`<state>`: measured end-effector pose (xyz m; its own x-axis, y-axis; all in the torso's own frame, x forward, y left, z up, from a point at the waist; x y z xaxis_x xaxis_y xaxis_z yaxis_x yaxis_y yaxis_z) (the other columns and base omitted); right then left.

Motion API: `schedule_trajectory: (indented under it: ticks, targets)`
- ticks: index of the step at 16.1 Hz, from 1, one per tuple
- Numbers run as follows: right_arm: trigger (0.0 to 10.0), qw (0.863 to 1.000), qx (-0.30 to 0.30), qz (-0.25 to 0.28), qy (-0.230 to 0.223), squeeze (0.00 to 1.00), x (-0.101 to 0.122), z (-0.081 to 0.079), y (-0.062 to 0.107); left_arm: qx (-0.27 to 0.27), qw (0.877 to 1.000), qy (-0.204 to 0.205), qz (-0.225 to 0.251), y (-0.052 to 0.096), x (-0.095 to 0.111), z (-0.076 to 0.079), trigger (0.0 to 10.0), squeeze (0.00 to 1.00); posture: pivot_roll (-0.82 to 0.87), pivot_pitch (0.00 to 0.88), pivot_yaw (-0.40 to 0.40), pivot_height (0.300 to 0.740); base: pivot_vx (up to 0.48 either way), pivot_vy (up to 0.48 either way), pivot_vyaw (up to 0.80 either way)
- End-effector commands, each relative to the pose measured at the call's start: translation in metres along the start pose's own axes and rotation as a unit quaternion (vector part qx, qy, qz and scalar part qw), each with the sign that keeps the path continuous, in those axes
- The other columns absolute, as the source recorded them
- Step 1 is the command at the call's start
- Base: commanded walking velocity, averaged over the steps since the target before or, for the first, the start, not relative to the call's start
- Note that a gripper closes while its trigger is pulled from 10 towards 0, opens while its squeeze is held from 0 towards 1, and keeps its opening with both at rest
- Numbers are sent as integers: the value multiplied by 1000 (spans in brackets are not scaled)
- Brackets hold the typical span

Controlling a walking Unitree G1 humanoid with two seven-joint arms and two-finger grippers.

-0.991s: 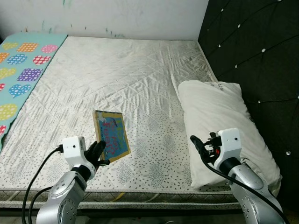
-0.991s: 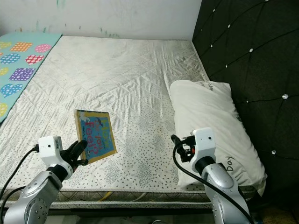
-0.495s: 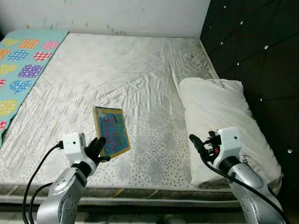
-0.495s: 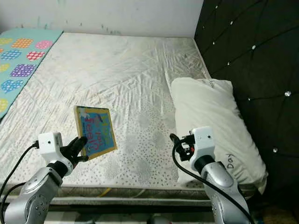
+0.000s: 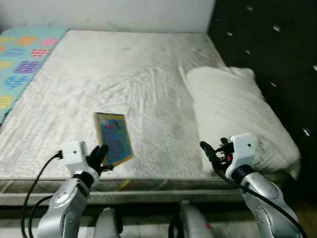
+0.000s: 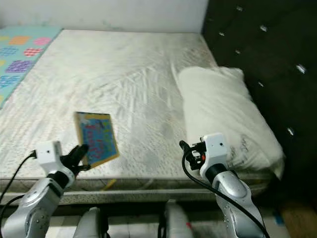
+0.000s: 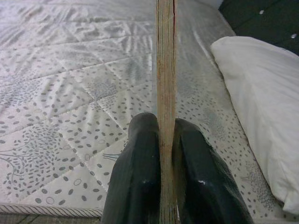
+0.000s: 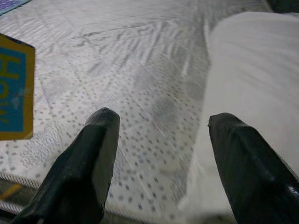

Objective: Clean up the room

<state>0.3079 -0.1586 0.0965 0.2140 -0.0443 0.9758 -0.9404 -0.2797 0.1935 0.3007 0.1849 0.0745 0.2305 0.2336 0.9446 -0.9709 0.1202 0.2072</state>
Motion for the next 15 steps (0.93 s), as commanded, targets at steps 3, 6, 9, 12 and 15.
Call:
schedule_trajectory:
  ticks: [3,6,9,12,15]
  targets:
    - [10000,1000,2,1,5,0,1,1,0,-6,999,-5,38,0,17,2,10000,0,-162,84,-26,625,0,0,0]
    - [10000,1000,5,1,7,0,0,0,-1,-9,999,-1,40,0,17,2,10000,0,-161,82,-27,625,185,0,0]
    - [10000,1000,5,1,7,0,0,0,-1,-12,999,-1,43,0,17,3,10000,0,-162,87,-27,625,325,0,0]
    - [10000,1000,4,2,8,0,0,0,-1,-14,999,-1,45,0,17,3,10000,0,-162,90,-28,625,407,0,0]
    - [10000,1000,2,3,7,0,1,1,-2,-16,999,-2,45,0,18,3,10000,0,-162,95,-28,625,423,0,0]
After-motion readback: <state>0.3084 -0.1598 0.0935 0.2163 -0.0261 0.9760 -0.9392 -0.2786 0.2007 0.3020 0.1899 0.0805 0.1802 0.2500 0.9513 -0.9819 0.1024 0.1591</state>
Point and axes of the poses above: a point about 5 cm out from each wrist's last joint towards the gripper, its own y axis pointing back from the gripper into the wrist, its own x axis along the axis of the wrist's last joint, z = x × y, the point moved 5 cm from there along -y, pointing out of the wrist towards the gripper, and after that the axes turned 5 degrees about -y, right-handed, at the moved point
